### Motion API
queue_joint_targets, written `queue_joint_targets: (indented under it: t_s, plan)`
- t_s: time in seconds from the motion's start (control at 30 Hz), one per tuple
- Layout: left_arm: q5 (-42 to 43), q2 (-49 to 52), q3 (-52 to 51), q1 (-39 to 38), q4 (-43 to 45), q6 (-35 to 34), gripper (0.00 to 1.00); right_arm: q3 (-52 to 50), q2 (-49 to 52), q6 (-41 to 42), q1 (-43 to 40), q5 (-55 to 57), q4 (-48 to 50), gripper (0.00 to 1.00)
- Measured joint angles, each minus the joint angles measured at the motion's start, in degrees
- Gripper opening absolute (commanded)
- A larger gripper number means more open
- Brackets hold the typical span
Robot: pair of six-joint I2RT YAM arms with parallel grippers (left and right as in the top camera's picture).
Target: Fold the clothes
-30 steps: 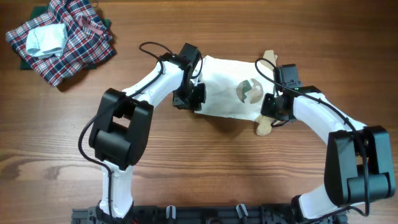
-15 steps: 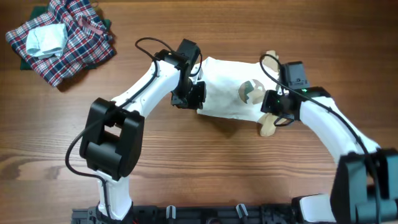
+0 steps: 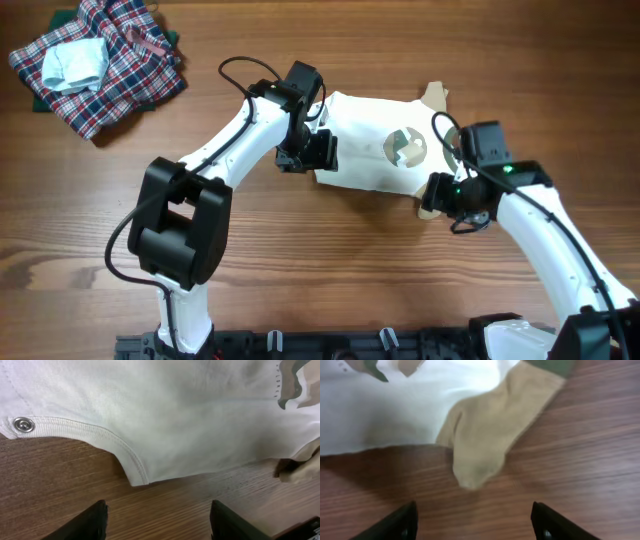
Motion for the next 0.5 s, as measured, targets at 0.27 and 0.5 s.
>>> queue_joint_targets:
  t_s: [0.27, 0.5]
  plan:
    - [0.0, 0.0, 0.0, 0.0, 0.0, 0.0, 0.68, -7.2, 0.3, 0.7, 0.0, -4.1, 11.8, 0.61]
    - [0.0, 0.0, 0.0, 0.0, 0.1, 0.0, 0.70, -10.5, 1.7, 0.9, 0.0, -5.0, 16.3, 0.47]
